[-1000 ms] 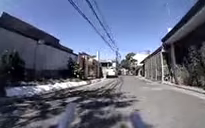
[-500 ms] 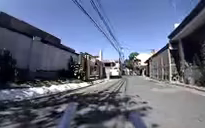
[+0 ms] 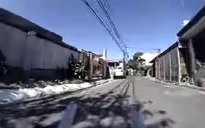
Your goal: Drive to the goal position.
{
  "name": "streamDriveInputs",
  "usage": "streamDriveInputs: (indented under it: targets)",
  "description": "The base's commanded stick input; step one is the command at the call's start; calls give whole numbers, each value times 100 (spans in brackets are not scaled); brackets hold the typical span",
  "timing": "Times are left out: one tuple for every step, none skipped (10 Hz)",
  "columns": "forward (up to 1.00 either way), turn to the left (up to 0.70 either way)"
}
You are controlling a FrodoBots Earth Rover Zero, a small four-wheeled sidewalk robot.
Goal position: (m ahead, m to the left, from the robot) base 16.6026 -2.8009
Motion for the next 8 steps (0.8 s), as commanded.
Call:
streamDriveInputs:
  targets:
    - [0, 0]
    - [0, 0]
    - [0, 0]
    - [0, 0]
    - [0, 0]
    - [0, 0]
    - [0, 0]
    - [0, 0]
